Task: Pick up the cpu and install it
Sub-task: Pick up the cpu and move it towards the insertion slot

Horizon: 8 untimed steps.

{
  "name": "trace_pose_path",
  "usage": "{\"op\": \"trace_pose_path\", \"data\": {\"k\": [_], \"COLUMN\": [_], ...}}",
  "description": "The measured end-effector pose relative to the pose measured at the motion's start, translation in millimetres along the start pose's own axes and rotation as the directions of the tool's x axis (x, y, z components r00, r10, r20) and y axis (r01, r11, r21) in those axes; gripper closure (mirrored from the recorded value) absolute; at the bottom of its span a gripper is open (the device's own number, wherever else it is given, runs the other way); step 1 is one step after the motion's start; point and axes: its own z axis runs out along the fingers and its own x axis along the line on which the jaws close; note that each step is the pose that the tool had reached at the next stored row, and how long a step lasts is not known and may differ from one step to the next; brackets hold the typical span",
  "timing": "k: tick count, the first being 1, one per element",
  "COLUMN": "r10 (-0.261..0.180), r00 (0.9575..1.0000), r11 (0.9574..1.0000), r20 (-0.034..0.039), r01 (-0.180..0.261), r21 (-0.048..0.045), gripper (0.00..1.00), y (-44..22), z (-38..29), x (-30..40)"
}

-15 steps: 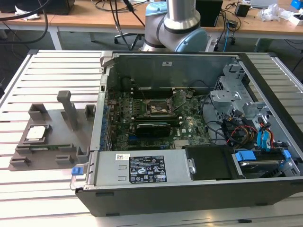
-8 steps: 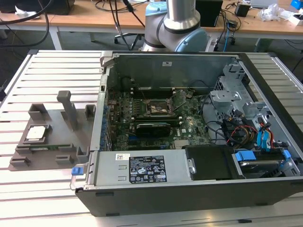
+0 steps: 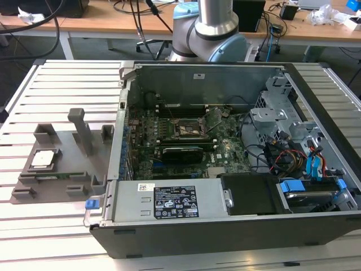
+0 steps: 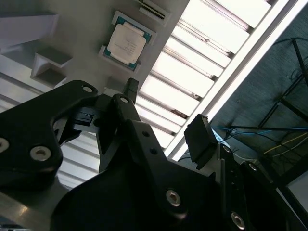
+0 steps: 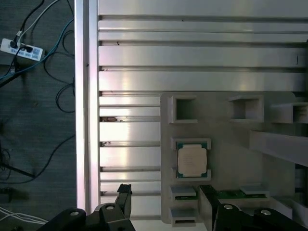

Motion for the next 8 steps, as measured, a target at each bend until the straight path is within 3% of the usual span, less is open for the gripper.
{"op": "trace_pose_path", "data": {"k": [8], "r10": [0.000], "r00": [1.0000], "r11": [1.0000], "r20": [0.0000], "r01": [0.000], "r21": [0.0000], "gripper": [0.34], "y": [0.1], "z": [5.8], "x": [0.1]}}
